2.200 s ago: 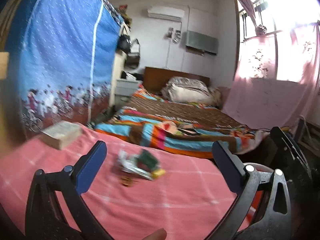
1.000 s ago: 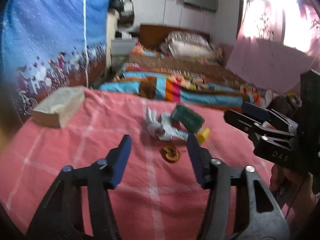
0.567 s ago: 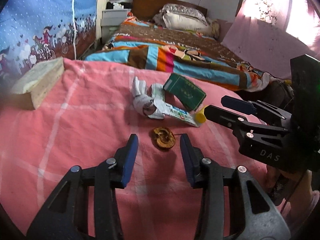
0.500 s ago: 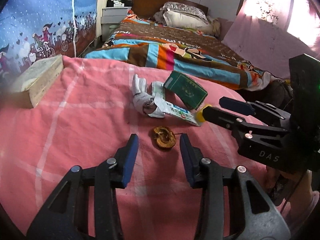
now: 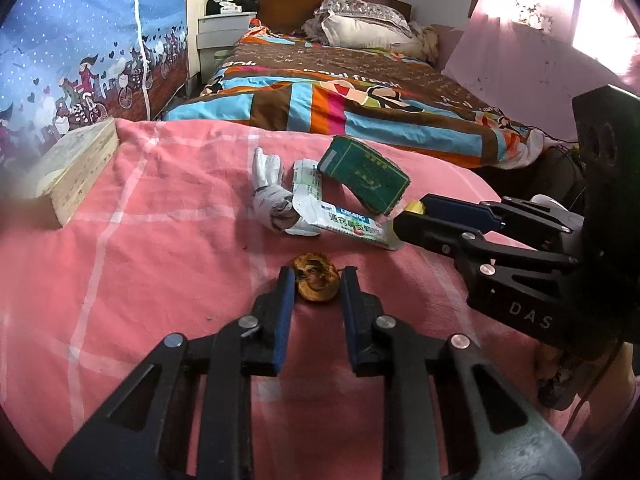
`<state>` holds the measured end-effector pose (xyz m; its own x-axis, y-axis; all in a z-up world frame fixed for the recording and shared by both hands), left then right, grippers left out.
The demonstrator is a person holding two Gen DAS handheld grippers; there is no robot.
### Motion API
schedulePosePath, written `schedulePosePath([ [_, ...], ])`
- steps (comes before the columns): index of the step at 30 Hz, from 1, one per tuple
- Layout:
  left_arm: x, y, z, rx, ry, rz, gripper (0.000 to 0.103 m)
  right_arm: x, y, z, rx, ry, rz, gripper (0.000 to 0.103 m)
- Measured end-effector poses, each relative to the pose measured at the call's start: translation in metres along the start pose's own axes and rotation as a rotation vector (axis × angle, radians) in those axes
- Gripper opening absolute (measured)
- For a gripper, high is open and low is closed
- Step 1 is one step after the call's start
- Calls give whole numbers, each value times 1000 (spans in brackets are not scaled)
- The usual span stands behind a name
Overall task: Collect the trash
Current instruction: 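Grasp the round brown cookie with the left tool while the right tool grasps a yellow cap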
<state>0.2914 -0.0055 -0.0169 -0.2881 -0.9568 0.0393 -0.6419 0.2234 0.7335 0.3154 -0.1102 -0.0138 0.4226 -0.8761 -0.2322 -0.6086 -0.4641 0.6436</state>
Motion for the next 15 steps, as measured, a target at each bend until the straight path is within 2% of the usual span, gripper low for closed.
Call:
schedulePosePath([
  [2, 1, 2, 0, 9, -6, -4, 27, -2, 3, 0, 15, 5, 8, 28],
  [7, 6, 20, 0, 94, -25, -28, 26, -4, 12, 0, 71, 13, 44, 28],
  [15, 14, 56, -2, 288, -22, -59, 26, -12, 48, 2, 256, 48, 108, 28],
])
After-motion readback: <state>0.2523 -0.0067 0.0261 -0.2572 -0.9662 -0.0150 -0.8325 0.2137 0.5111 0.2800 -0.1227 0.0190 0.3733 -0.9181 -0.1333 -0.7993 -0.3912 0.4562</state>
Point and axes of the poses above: each gripper's, at about its wrist camera, not at the fingertips, and y roughly against the way its jaws point, x to its right, z to its underside, the point moved 2 cm from there along -y, roughly the way its jaws point, and after that the axes turned 7 degrees about -y, right-handed, at the moved point
